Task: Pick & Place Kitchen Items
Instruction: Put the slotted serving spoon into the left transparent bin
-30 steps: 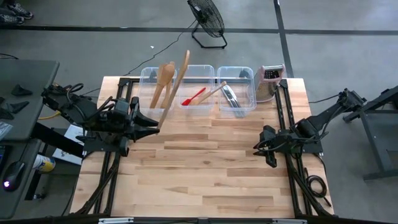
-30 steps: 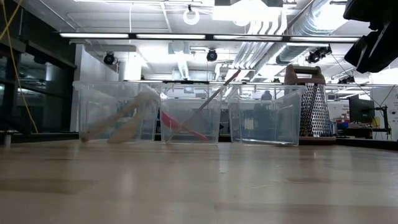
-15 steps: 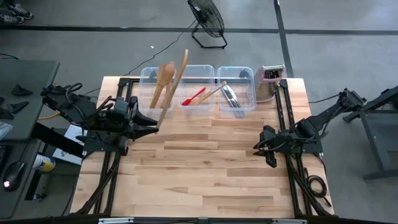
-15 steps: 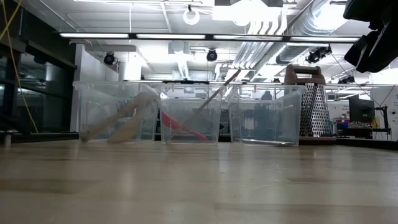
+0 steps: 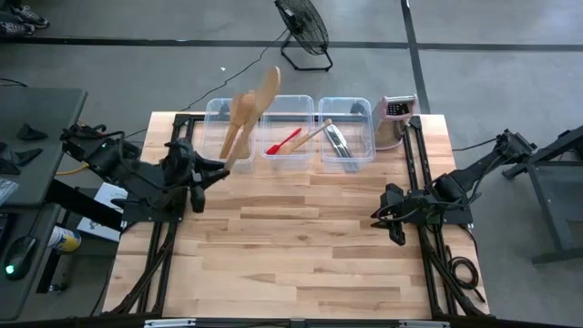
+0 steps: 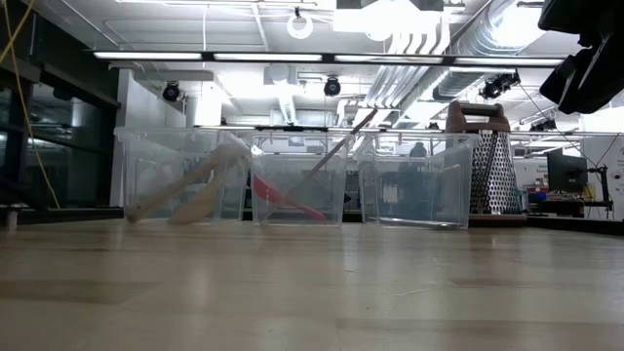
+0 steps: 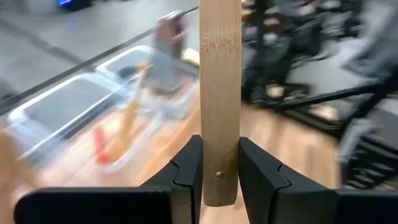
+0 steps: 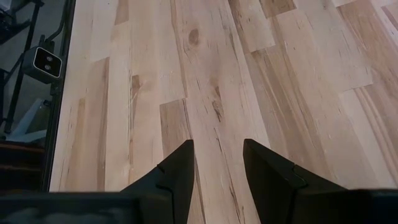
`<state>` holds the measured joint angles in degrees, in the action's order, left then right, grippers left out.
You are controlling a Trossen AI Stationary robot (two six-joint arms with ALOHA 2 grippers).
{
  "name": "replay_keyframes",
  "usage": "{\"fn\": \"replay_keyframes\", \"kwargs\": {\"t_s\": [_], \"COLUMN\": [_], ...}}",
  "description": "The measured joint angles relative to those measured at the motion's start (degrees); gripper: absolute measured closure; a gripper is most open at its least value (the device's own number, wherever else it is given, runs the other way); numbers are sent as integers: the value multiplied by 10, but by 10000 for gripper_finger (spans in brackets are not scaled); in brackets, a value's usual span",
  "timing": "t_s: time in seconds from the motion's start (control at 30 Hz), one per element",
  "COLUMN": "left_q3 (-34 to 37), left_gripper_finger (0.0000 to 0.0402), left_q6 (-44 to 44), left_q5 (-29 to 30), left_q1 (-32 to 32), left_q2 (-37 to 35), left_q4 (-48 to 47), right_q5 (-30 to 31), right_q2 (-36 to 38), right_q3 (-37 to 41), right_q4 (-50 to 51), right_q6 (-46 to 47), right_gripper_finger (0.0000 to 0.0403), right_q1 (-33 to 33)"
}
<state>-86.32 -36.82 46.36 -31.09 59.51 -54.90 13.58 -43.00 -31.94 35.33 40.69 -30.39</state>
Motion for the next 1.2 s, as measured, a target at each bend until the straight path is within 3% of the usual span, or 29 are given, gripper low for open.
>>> {"fn": "replay_keyframes", "kwargs": {"t_s": [0.17,0.33,0.57,0.77,0.97,1.2], "left_q3": [8,41,109,174,236,276], "left_gripper_finger": [331,331,331,331,331,331], "left_q6": [-115,-190,-194,-160,-53,26], "left_q5": [69,58,50,-9,-79,-119], "left_q1": [3,53,161,251,331,437], "left_q2": [2,3,4,4,5,20], "left_q4": [-116,-184,-185,-168,-71,7], "right_q5": [17,37,45,45,45,45], "right_q2": [0,0,0,0,0,0], "right_q3": [0,0,0,0,0,0], "right_q4": [0,-1,-11,-13,-13,-14], "right_q6": [3,15,15,15,13,13], "right_gripper_finger": [272,272,272,272,272,272], "right_q1": [0,5,34,65,97,129]}}
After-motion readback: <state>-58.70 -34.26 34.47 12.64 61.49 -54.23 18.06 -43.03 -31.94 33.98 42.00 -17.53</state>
